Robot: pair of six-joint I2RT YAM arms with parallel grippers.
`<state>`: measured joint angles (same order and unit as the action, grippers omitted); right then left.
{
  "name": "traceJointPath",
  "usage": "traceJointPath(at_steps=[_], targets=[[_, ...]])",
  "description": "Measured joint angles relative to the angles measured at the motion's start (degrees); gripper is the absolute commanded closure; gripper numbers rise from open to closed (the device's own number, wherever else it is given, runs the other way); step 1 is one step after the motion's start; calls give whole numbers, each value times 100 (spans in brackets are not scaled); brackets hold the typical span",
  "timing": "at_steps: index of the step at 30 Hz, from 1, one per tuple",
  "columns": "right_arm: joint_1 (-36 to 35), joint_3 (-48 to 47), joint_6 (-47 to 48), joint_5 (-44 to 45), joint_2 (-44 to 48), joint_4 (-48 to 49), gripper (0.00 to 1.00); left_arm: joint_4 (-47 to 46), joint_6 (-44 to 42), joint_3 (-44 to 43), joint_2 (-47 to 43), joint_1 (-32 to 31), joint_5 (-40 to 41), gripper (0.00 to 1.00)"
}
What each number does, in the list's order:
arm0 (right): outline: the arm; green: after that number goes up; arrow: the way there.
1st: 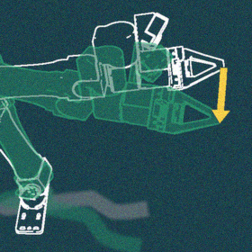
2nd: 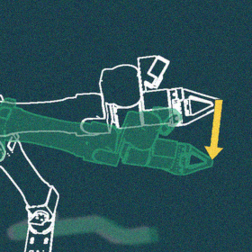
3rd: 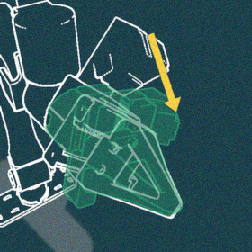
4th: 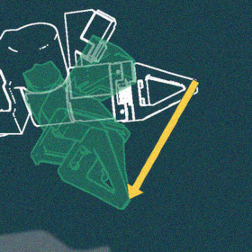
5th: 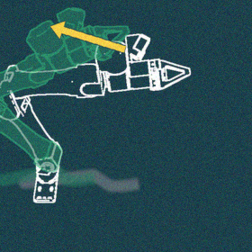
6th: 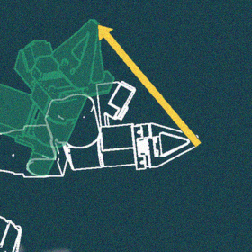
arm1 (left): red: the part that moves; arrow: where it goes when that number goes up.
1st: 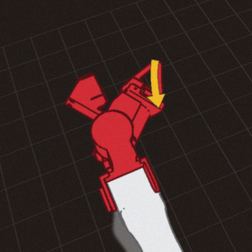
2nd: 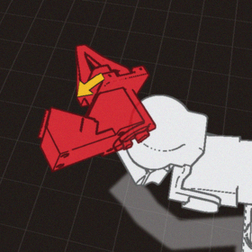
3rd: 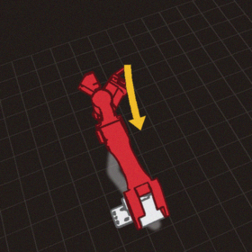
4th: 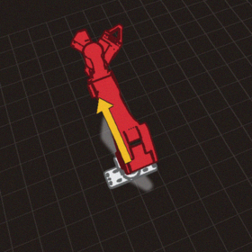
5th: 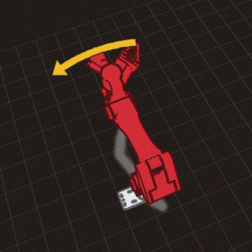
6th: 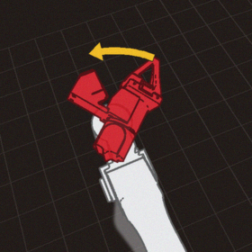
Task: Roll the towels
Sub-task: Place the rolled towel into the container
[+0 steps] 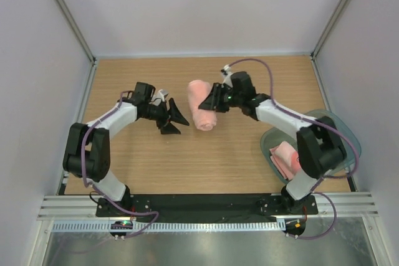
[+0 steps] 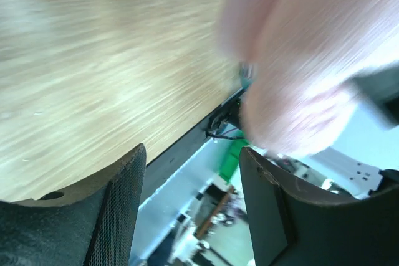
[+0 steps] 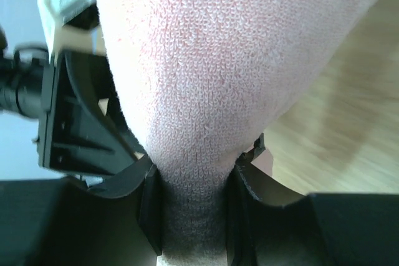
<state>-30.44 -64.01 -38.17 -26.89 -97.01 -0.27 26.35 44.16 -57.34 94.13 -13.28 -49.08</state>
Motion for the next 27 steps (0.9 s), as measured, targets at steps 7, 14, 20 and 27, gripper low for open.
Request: traceJointPath(at_steps=[7, 14, 20, 27], targets=[[1834, -26, 398, 656, 2022, -1523, 99, 413, 96, -765, -254, -1408, 1025, 39], [2931, -511, 538, 1128, 3171, -2815, 99, 254, 726, -1541, 483, -3040, 1738, 39], [3165, -597, 529, 1287, 3748, -3467, 99, 103, 1239, -2743, 1495, -3921, 2361, 39], [3167, -597, 455, 1252, 4129, -3941, 99, -13, 1569, -3845, 2544, -4498, 2876, 41]])
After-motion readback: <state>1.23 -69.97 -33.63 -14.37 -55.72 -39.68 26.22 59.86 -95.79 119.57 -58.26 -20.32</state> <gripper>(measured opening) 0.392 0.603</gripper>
